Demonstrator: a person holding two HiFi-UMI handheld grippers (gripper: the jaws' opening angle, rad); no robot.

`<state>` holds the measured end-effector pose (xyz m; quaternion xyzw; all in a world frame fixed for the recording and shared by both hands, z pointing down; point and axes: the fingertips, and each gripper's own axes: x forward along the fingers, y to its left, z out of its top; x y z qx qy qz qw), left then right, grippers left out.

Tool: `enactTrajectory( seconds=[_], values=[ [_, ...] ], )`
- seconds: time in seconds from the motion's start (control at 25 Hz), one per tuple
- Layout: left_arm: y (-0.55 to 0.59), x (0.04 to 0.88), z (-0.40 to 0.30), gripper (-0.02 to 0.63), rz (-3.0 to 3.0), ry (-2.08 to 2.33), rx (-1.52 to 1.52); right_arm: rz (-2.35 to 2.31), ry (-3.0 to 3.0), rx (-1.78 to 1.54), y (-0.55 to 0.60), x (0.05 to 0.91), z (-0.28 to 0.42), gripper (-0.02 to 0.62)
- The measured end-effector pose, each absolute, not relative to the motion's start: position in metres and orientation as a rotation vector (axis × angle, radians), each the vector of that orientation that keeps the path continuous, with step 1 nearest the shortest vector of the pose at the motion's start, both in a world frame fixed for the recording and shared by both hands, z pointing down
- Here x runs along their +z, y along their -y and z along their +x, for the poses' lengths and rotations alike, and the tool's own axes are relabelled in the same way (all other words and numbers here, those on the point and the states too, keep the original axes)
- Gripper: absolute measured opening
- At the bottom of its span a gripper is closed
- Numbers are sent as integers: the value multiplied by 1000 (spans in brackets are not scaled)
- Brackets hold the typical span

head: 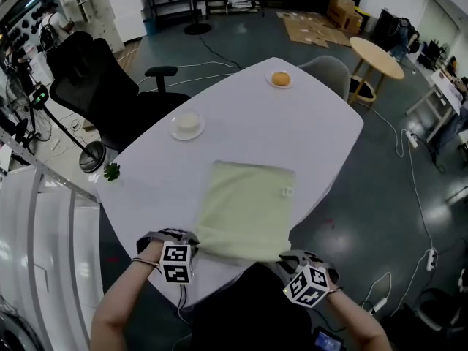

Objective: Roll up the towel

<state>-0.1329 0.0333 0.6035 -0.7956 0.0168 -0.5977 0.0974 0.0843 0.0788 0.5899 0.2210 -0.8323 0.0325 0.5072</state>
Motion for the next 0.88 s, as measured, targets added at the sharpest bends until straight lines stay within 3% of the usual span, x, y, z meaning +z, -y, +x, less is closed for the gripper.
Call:
enactTrajectory(
  seconds=[0.4, 0.88],
  values=[
    [29, 570, -114, 61, -2444, -122, -1738, 595, 2100, 240, -19, 561, 105, 80],
    [93, 602, -98, 66, -2334, -217, -1795, 659, 2068, 304, 50, 594, 124, 80]
  ],
)
